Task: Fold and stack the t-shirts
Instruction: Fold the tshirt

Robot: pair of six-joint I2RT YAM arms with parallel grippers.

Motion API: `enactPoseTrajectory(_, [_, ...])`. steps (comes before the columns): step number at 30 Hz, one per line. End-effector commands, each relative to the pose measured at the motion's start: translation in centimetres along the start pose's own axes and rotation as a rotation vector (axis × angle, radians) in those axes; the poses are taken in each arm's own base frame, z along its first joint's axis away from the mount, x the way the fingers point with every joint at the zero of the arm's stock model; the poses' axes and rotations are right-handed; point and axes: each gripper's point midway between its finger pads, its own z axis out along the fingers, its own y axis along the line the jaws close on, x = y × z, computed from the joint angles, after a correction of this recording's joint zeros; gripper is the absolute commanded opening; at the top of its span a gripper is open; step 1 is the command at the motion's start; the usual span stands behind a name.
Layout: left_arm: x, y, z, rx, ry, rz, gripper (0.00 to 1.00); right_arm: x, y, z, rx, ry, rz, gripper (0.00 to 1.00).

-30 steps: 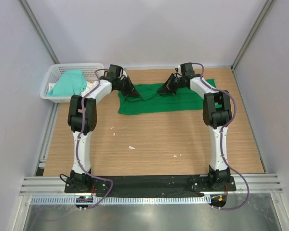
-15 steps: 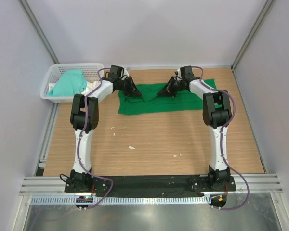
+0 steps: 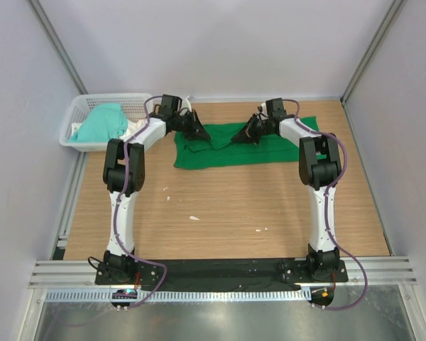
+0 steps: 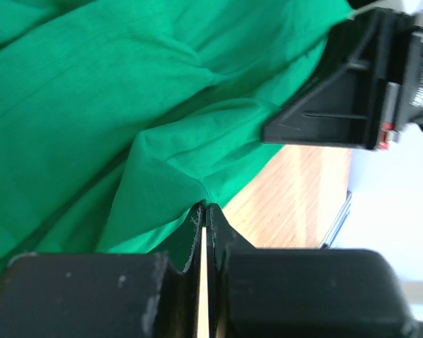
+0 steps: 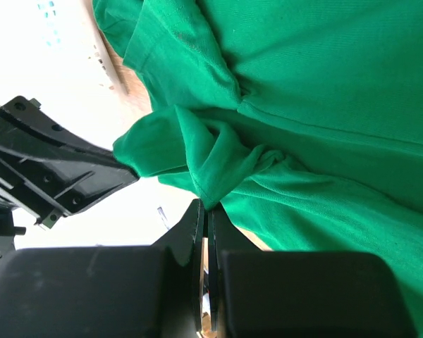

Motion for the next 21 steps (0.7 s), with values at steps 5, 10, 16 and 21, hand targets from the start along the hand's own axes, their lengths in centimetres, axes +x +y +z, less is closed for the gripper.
enactPoseTrajectory(5, [-3.8,-3.7,-2.6,0.153,-0.060,0.180,0.00,0.2,0.5,-0.3,-0.036,0.006,-0.007,0.05])
enactPoseTrajectory(10, [-4.3,-2.9,-2.6,0.156,-0.065,0.158,0.00,0.1,0.3,-0.1,-0.041,0.000,-0.002,0.06])
enactPoseTrajectory(16, [-5.0,-2.9,-1.8,0.202,-0.075,0.132,0.00,-0.7,0.8,0.2,-0.075,-0.028,0.013,0.08])
enactPoseTrajectory(21, [-5.1,-2.5,-1.1,0.213,-0.070,0.101,0.00,-1.5,1.4,0.6,-0.103,-0.047,0.024,0.11])
